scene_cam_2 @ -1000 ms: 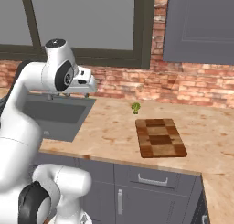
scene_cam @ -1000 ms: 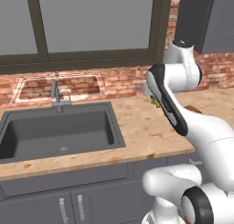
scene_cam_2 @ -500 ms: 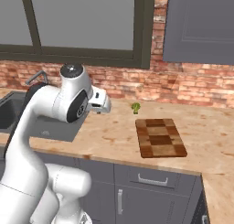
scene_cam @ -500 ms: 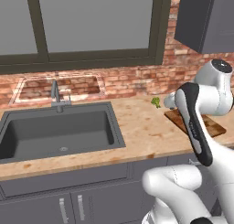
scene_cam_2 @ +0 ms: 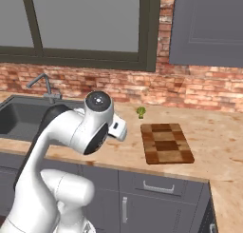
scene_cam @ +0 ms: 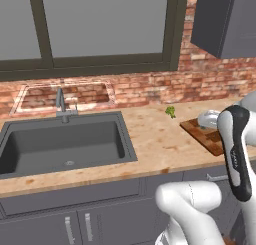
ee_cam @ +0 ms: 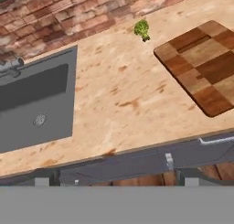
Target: Open the drawer on the right and place the cutting tools on the cutting board.
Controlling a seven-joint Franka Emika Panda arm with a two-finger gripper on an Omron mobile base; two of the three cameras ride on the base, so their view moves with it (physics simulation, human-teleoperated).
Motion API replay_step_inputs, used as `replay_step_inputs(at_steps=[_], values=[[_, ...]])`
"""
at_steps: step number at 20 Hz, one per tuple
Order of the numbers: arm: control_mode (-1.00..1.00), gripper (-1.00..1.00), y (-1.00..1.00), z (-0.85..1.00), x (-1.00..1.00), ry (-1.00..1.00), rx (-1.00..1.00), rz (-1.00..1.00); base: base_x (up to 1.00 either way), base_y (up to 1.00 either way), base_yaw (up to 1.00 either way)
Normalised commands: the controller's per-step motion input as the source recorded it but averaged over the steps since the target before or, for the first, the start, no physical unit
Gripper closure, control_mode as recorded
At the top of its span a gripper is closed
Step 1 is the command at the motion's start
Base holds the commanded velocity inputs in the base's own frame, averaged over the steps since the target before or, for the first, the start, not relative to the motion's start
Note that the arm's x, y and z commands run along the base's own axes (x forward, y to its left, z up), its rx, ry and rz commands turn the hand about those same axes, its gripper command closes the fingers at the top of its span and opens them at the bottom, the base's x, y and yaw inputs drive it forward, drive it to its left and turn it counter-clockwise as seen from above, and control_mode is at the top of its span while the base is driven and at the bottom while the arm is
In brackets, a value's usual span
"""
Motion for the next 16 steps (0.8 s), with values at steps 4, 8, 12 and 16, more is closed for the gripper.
replay_step_inputs(at_steps=[4,8,12,16], values=[[-1.00,-1.00,-0.23,-0.18,-0.27,0.10,0.37,-0.21,0.00,0.00,0.00],[-1.00,-1.00,-0.17,-0.29,-0.18,0.12,0.35,-0.20,0.00,0.00,0.00],[-1.00,-1.00,-0.08,-0.44,-0.05,0.07,0.31,-0.23,0.00,0.00,0.00],[-1.00,-1.00,-0.04,-0.49,0.00,0.00,0.26,-0.26,0.00,0.00,0.00]])
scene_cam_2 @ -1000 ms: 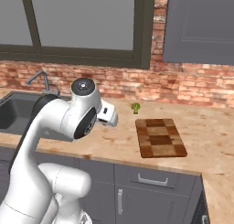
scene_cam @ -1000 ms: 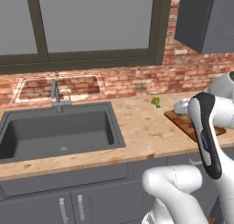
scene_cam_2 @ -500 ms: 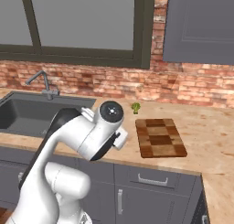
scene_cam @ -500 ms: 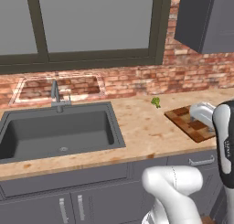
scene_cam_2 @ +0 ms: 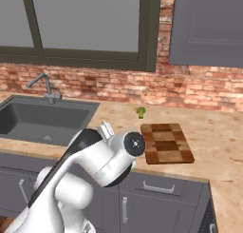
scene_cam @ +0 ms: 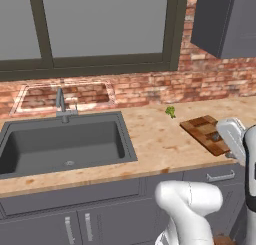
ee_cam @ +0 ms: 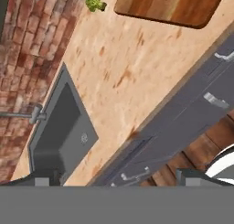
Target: Open the drawer on the right and place the cutting tools on the cutting board.
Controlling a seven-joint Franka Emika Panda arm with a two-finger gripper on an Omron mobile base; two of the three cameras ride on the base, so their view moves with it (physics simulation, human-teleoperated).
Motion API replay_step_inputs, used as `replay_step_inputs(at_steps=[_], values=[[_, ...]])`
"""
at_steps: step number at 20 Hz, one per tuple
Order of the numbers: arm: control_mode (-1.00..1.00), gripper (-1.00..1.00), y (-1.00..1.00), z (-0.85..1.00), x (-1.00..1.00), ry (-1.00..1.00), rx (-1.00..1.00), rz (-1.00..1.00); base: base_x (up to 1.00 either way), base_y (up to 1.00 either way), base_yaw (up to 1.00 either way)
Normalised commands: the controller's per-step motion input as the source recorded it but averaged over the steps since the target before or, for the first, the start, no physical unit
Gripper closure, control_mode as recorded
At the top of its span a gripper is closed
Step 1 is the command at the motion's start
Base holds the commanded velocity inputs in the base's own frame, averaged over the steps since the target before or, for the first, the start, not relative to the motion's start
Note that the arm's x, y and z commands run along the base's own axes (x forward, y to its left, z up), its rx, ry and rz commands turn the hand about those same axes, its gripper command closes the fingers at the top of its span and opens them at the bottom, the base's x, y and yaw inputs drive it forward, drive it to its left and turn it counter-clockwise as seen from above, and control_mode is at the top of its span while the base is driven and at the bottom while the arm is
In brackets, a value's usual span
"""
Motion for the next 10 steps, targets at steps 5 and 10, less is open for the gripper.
replay_step_inputs(at_steps=[5,10], values=[[-1.00,-1.00,0.00,-0.50,0.00,-0.13,0.18,-0.26,0.00,0.00,0.00],[-1.00,-1.00,-0.01,-0.52,0.00,-0.22,0.03,-0.25,0.00,0.00,0.00]])
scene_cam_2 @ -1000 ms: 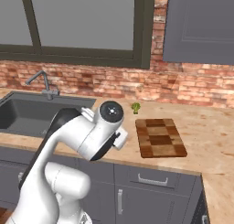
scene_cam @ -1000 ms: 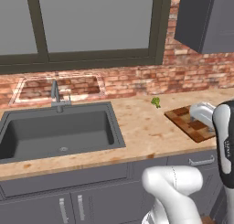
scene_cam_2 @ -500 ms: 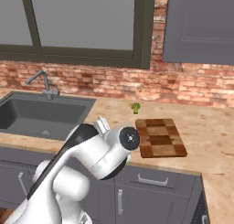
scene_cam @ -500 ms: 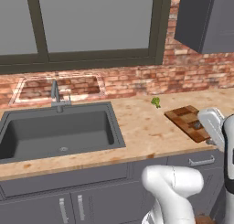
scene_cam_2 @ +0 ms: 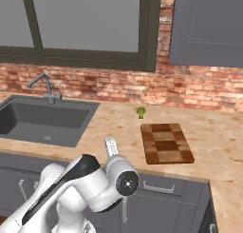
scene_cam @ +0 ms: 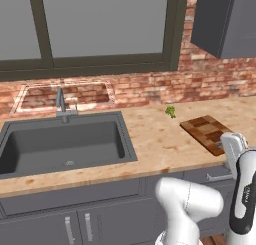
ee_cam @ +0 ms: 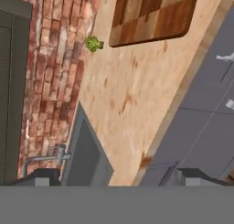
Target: Open the drawer on the right and place the cutting tools on the cutting board.
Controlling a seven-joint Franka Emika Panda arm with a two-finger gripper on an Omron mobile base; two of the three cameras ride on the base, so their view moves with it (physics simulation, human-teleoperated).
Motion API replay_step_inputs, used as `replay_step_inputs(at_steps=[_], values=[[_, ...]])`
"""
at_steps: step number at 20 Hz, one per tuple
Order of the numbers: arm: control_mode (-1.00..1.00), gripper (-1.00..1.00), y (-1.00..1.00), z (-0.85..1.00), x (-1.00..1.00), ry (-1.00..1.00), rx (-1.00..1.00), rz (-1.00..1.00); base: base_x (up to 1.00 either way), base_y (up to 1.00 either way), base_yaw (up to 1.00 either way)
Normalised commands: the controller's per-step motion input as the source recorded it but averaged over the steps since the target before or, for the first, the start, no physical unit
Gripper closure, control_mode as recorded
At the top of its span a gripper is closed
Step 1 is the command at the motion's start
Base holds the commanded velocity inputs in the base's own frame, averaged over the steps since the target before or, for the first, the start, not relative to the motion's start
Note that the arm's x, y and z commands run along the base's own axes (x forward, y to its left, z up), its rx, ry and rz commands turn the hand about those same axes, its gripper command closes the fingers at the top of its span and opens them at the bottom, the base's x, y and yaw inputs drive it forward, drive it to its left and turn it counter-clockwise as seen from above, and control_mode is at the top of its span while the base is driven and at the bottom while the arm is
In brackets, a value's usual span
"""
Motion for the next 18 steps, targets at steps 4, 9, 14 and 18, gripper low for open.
replay_step_inputs(at_steps=[4,9,14,18], values=[[-1.00,-1.00,-0.16,-0.46,0.00,-0.17,0.00,-0.18,0.00,0.00,0.00],[-1.00,-1.00,-0.30,-0.40,-0.08,-0.11,0.01,-0.08,0.00,0.00,0.00],[-1.00,-1.00,-0.43,-0.30,-0.01,-0.01,0.04,-0.01,0.00,0.00,0.00],[-1.00,-1.00,-0.52,-0.29,0.00,0.00,0.06,0.00,0.00,0.00,0.00]])
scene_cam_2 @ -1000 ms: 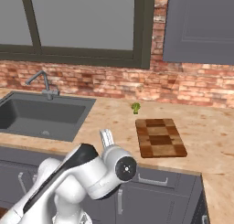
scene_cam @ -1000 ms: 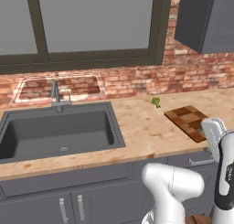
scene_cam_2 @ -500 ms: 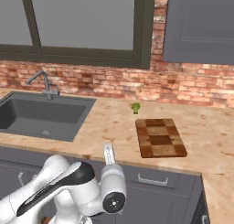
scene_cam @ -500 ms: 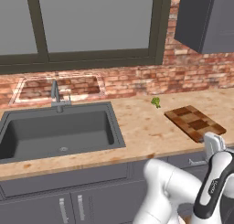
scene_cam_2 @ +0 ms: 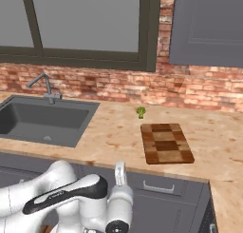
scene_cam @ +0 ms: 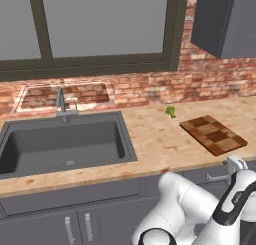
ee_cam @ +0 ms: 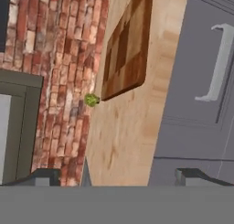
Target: Open the drawer on the right and place the cutting tools on the cutting board.
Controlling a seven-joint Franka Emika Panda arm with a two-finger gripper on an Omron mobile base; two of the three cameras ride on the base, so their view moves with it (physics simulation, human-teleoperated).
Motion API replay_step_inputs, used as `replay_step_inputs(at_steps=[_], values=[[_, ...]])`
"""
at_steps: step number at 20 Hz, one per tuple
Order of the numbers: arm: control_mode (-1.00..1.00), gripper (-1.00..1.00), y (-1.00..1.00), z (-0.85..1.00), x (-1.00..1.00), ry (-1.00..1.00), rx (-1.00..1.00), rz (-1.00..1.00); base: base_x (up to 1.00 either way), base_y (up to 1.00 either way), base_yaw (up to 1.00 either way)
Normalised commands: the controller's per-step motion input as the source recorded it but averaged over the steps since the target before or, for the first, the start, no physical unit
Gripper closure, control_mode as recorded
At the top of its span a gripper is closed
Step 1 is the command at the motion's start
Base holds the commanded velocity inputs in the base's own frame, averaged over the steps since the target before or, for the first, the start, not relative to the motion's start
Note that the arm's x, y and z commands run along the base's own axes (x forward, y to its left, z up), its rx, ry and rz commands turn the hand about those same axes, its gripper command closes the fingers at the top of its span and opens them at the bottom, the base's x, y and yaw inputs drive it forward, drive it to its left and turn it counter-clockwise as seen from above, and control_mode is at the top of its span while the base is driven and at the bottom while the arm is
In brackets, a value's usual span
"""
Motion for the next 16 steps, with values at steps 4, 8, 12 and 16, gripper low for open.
replay_step_inputs(at_steps=[4,8,12,16], values=[[-1.00,-1.00,-0.61,-0.25,0.00,0.00,0.07,0.01,0.00,0.00,0.00],[-1.00,-1.00,-0.41,-0.28,0.00,0.00,0.05,0.04,0.00,0.00,0.00],[-1.00,-1.00,-0.38,-0.27,0.00,-0.04,0.04,0.06,0.00,0.00,0.00],[-1.00,-1.00,-0.36,-0.29,0.00,-0.04,0.03,0.09,0.00,0.00,0.00]])
